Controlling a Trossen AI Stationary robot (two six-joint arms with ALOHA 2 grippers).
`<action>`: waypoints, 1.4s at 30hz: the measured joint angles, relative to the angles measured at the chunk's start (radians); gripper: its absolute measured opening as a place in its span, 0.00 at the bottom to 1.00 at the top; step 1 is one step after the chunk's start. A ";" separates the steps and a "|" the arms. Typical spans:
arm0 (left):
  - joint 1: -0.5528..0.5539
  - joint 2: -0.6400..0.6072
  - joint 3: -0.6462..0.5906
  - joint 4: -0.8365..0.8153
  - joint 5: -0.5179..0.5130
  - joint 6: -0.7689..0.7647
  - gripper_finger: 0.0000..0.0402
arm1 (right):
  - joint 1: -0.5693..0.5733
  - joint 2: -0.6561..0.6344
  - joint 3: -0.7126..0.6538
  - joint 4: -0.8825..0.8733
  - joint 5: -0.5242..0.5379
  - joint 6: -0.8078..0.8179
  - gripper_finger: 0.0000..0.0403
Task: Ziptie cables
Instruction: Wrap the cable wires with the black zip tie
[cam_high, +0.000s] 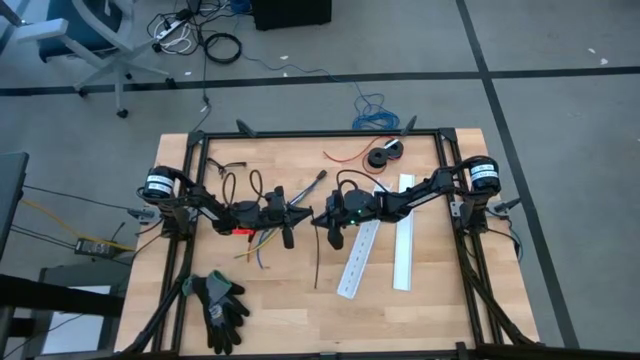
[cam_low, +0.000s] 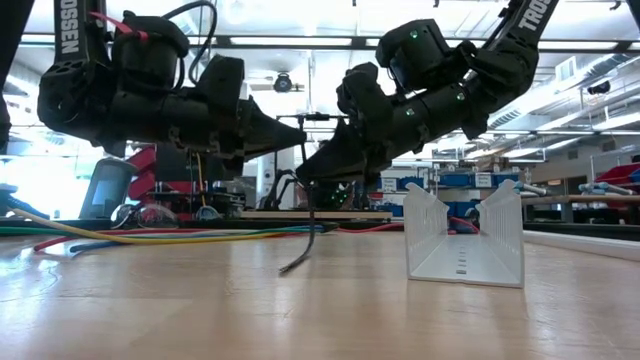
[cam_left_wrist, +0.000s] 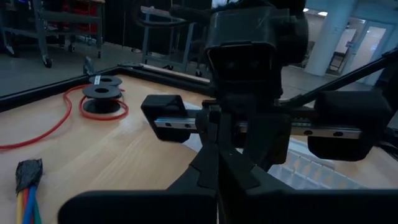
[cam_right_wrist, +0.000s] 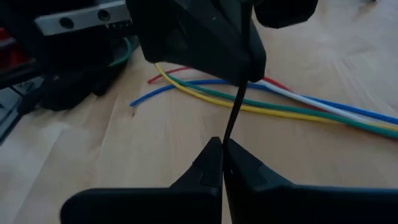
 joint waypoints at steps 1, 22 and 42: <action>0.000 0.000 0.000 -0.006 -0.003 -0.007 0.01 | 0.000 0.000 0.000 -0.001 -0.001 -0.003 0.01; 0.000 -0.002 -0.066 -0.116 0.012 -0.228 0.00 | 0.003 0.002 -0.002 -0.067 0.000 -0.144 0.15; 0.000 0.000 -0.063 0.006 0.024 -0.158 0.01 | -0.033 0.000 0.000 0.073 -0.009 0.054 0.19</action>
